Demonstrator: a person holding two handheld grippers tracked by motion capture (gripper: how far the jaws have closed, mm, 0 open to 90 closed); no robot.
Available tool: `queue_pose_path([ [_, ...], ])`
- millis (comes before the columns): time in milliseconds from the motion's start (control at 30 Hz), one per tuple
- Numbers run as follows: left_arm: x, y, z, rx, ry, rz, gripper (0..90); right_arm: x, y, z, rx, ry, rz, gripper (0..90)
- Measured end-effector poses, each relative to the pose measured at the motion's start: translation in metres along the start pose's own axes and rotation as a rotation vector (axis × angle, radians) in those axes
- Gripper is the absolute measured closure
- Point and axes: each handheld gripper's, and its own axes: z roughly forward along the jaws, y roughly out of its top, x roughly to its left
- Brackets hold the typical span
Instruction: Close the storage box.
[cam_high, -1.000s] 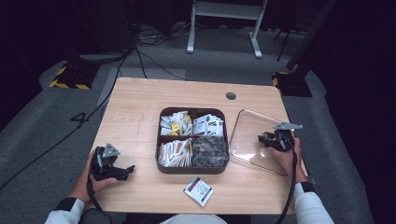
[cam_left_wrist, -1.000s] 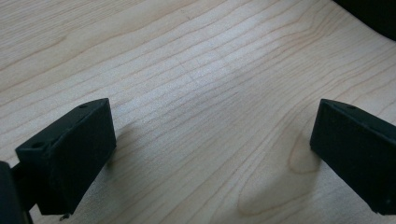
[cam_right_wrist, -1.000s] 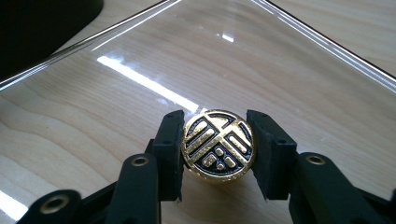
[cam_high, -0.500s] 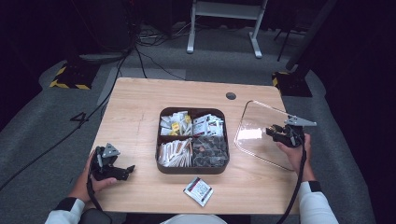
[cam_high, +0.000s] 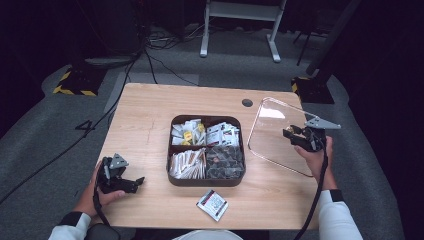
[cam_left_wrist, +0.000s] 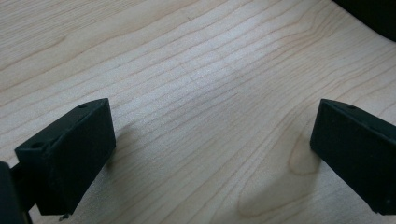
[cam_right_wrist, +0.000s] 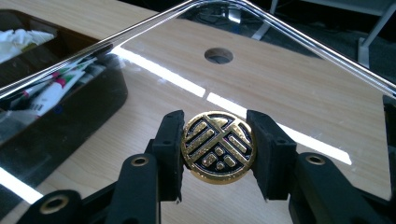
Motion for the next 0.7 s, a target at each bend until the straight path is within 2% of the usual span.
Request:
queue_pose_path([
  [200, 0.0, 0.0, 0.0, -0.001, 0.0, -0.001, 0.3, 0.006, 0.011, 0.0, -0.014, 0.011, -0.007, 58.9],
  [367, 0.0, 0.0, 0.0, 0.0, 0.0, -0.001, 0.3, 0.018, 0.02, 0.004, -0.01, 0.026, -0.03, 58.9],
  [700, 0.0, 0.0, 0.0, 0.0, 0.0, 0.0, 0.3, 0.04, 0.037, 0.012, -0.029, 0.07, -0.043, 58.9],
])
